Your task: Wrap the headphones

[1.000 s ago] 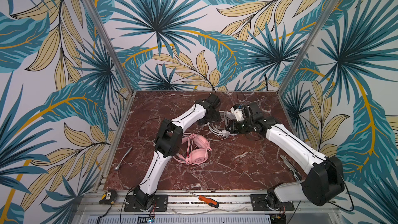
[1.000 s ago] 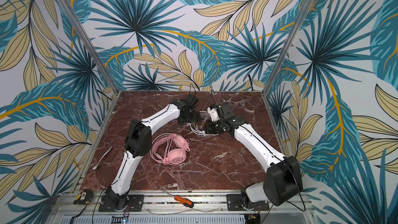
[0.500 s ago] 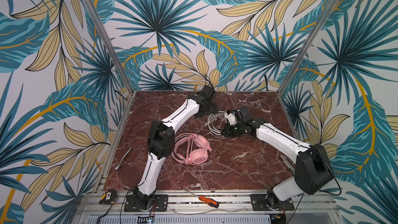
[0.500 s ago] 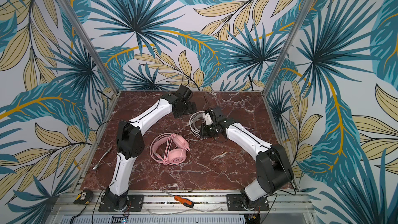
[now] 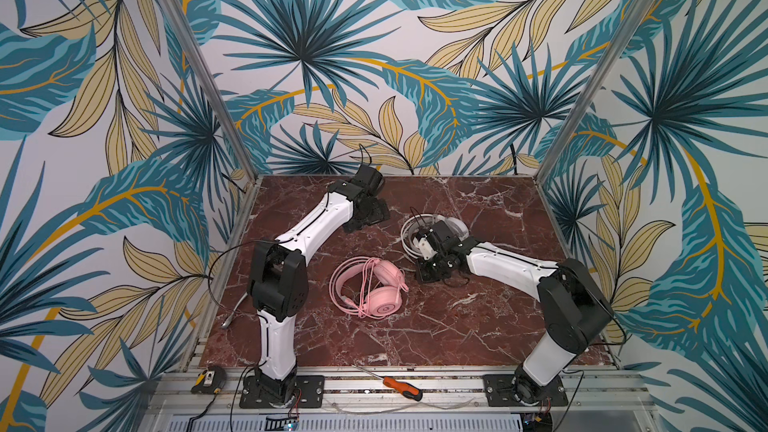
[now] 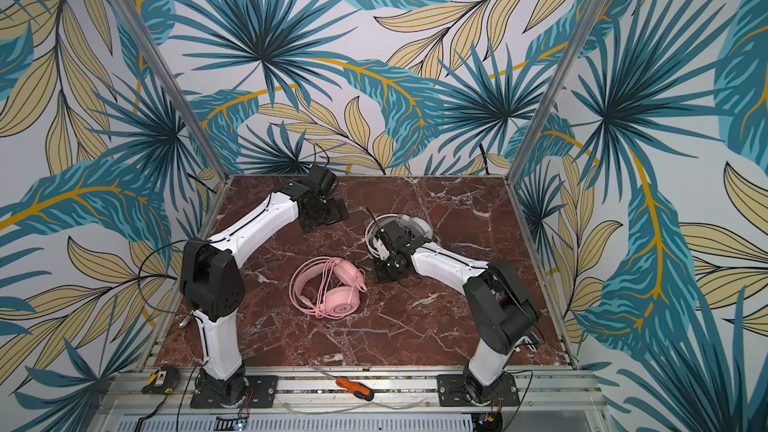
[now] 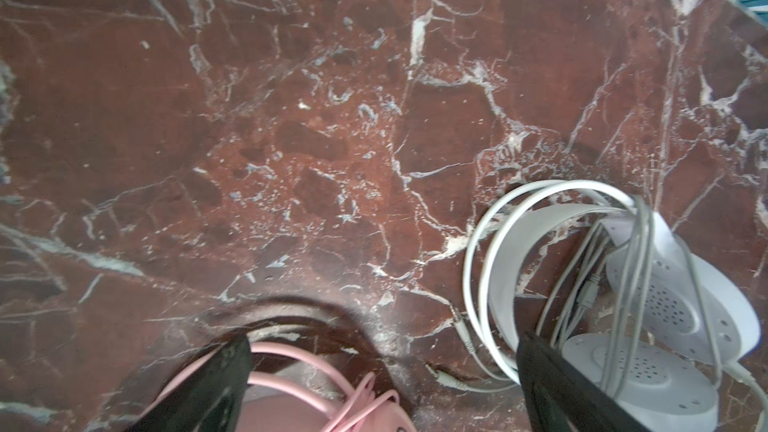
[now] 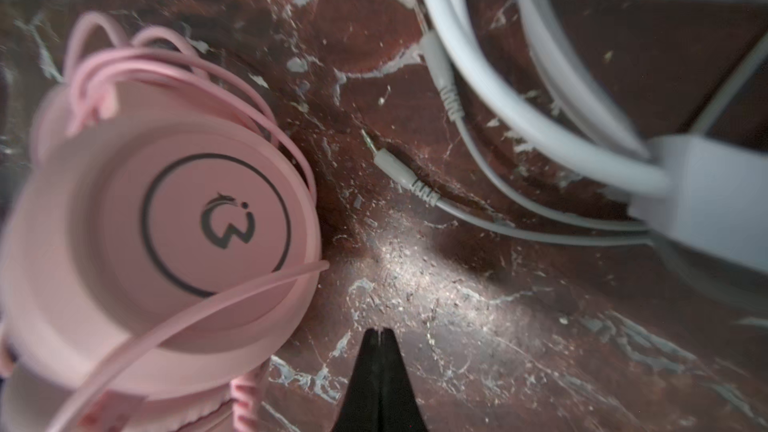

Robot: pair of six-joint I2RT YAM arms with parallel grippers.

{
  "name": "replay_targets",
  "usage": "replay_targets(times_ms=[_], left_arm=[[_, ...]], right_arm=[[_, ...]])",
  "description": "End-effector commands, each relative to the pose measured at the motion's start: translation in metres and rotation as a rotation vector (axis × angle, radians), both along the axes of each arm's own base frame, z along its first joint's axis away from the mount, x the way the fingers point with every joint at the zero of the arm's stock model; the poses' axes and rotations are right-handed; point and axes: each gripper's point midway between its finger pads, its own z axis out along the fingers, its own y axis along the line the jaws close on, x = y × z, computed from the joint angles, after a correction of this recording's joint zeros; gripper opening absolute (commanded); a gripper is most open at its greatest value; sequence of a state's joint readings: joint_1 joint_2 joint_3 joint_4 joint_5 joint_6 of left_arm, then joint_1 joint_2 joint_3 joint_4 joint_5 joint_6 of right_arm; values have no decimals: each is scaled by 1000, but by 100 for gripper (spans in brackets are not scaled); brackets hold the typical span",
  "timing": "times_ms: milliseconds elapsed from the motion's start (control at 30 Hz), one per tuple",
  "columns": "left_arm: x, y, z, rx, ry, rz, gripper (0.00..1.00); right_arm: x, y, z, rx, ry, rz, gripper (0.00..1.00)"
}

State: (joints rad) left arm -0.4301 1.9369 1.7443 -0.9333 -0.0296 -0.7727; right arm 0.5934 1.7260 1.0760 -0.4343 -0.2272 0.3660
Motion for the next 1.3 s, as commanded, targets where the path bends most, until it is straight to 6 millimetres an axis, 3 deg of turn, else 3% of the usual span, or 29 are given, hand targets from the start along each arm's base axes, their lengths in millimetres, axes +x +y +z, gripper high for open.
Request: replay_targets(times_ms=[0, 300, 700, 967, 1267], left_arm=[[-14, 13, 16, -23, -12, -30, 99], [-79, 58, -8, -58, 129, -36, 100], [-158, 87, -59, -27, 355, -53, 91], [-186, 95, -75, -25, 421, -47, 84], [-199, 95, -90, -27, 483, -66, 75]], right_arm=[[3, -8, -16, -63, -17, -22, 0], [23, -9, -30, -108, -49, -88, 0], [43, -14, -31, -144, -112, -159, 0], [57, -11, -21, -121, -181, -181, 0], [53, -4, -8, -69, -178, -166, 0]])
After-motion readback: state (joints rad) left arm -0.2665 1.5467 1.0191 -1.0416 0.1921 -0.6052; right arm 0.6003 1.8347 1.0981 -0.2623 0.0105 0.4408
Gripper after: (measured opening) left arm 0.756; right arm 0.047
